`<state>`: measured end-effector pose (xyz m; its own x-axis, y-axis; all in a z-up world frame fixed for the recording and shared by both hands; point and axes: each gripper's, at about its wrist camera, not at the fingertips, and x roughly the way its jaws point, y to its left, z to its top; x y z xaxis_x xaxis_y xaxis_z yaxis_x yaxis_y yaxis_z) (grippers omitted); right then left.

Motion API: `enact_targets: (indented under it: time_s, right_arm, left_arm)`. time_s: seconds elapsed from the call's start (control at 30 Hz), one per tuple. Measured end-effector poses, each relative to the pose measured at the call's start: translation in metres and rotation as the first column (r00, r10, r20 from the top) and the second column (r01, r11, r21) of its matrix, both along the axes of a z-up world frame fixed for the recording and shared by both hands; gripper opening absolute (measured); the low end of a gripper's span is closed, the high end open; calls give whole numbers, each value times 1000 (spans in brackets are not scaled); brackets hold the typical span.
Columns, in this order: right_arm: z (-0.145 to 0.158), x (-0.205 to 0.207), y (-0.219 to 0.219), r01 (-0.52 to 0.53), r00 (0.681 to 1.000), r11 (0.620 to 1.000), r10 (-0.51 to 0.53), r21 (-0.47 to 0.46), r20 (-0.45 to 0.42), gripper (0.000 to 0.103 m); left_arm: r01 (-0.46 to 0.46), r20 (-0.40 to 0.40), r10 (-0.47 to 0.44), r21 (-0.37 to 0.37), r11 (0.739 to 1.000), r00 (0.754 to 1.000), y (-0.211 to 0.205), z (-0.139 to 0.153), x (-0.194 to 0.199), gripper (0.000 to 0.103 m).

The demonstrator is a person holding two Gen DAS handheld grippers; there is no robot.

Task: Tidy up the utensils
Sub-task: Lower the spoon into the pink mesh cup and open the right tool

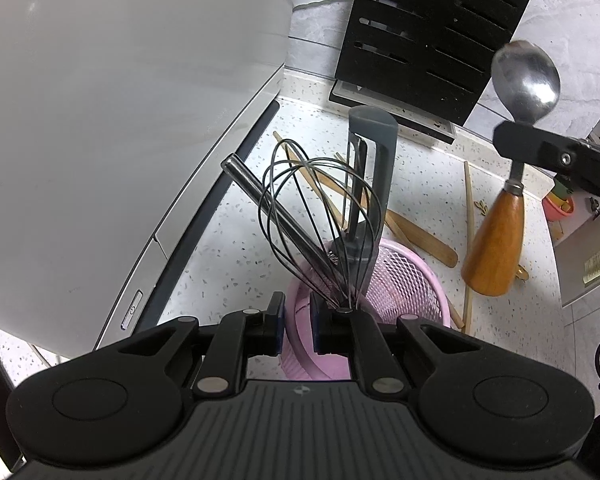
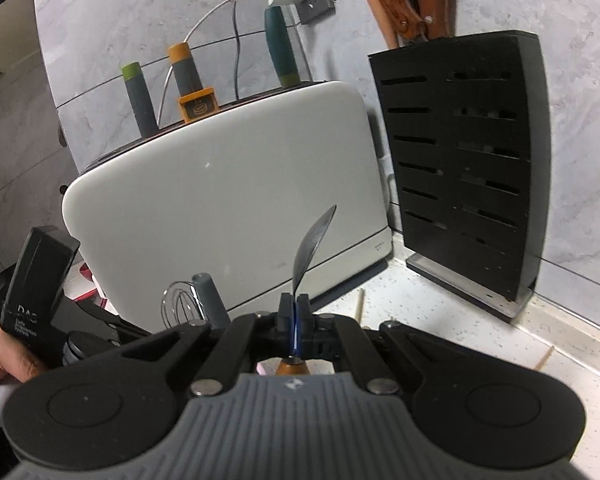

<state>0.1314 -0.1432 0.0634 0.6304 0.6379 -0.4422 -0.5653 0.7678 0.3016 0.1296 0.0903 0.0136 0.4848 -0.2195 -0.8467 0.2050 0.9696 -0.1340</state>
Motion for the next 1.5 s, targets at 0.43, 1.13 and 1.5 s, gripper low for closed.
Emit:
enact_targets:
  time_s: [0.43, 1.13, 1.5]
  right_arm:
    - [4, -15, 23, -42, 993, 996, 34, 77, 110, 0]
    - [-33, -33, 61, -173, 966, 972, 199, -159, 167, 0]
    - [-63, -39, 77, -261, 951, 913, 299, -314, 79, 0]
  left_arm:
    - [1, -1, -1, 1, 1000, 1000, 0, -1, 0, 13]
    - [-5, 2, 5, -2, 1000, 1000, 2, 0, -1, 13]
    - [-3, 7, 3, -6, 1000, 1000, 3, 2, -3, 13]
